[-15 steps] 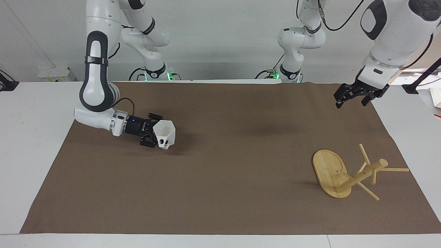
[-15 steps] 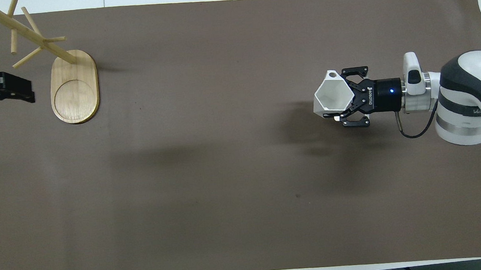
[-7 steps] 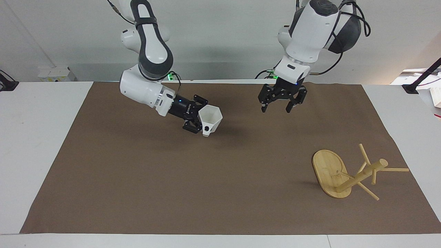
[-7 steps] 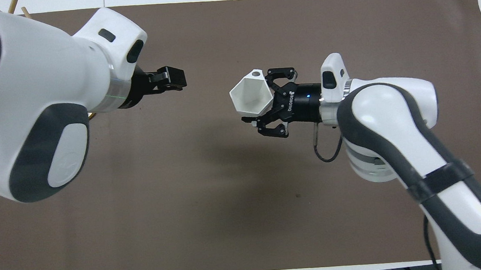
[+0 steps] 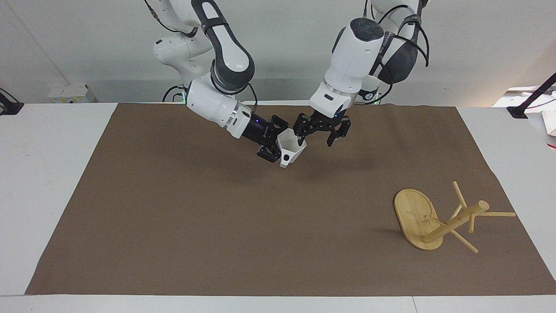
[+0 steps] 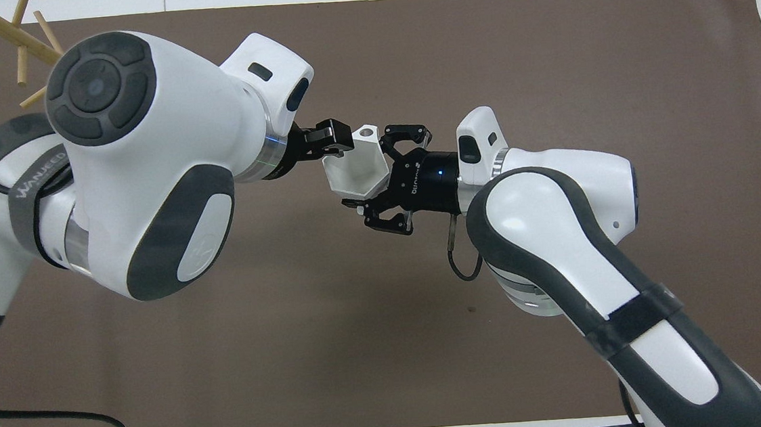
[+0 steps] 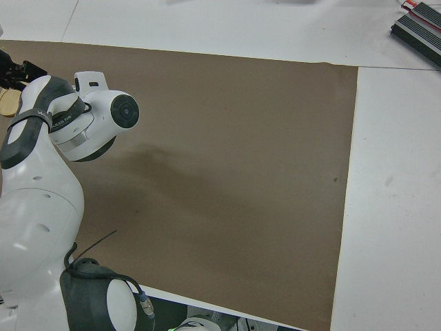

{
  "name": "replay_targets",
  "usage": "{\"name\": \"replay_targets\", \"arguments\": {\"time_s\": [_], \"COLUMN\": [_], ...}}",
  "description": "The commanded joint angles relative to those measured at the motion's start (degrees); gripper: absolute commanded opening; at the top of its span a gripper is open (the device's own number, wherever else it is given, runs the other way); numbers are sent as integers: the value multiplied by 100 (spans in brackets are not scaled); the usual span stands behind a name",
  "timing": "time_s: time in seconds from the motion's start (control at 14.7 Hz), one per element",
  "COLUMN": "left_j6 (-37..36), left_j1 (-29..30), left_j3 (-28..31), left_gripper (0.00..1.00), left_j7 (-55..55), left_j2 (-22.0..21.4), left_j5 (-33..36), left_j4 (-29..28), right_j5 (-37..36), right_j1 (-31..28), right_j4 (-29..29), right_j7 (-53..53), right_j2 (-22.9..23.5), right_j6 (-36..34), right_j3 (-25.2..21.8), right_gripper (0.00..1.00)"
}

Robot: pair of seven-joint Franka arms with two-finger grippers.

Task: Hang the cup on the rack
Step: 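Grasp the cup with the left gripper and open the right gripper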

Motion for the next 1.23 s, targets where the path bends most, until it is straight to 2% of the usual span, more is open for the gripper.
{"name": "replay_targets", "arguments": {"time_s": [0.0, 0.07, 0.34, 0.41, 0.48, 0.55, 0.61, 0.68, 0.89, 0.95, 1.09, 1.16], "left_j6": [59, 111, 190, 147, 112, 68, 67, 137, 173, 216, 750, 1345], "left_j1": [-222, -274, -257, -266, -266, -266, -231, -170, 112, 260, 620, 796], "left_j3": [72, 72, 90, 90, 98, 107, 116, 116, 151, 177, 178, 178], "left_gripper": [21, 0, 0, 0, 0, 0, 0, 0, 0, 0, 0, 0], "left_j7": [-300, -406, -451, -521, -591, -688, -810, -925, -1276, -1417, -1610, -1716], "left_j2": [-83, -109, -92, -109, -109, -109, -109, -109, -92, -92, -153, -240], "left_j5": [-162, -189, -215, -215, -215, -215, -206, -206, -189, -163, -162, -162], "left_j4": [-314, -420, -429, -447, -447, -447, -438, -447, -464, -491, -858, -1243], "right_j5": [114, 114, 114, 123, 114, 123, 132, 132, 105, 97, -26, -287], "right_j1": [-7, -7, -7, -7, -16, -25, -42, -60, -191, -444, -1085, -1463], "right_j4": [145, 145, 145, 154, 154, 163, 180, 180, 102, -73, -363, -478], "right_j7": [76, 76, 76, 76, 67, 32, 14, 5, -126, -335, -749, -820], "right_j2": [83, 83, 83, 83, 83, 92, 66, 39, -162, -320, -523, -584], "right_j6": [29, 29, 29, 29, 20, 20, 29, 20, -102, -329, -1241, -1646], "right_j3": [-16, -16, -16, -16, -16, -16, -16, -16, -51, -51, -77, -77], "right_gripper": [38, 38, 42, 45, 52, 63, 84, 100, 100, 100, 100, 100]}}
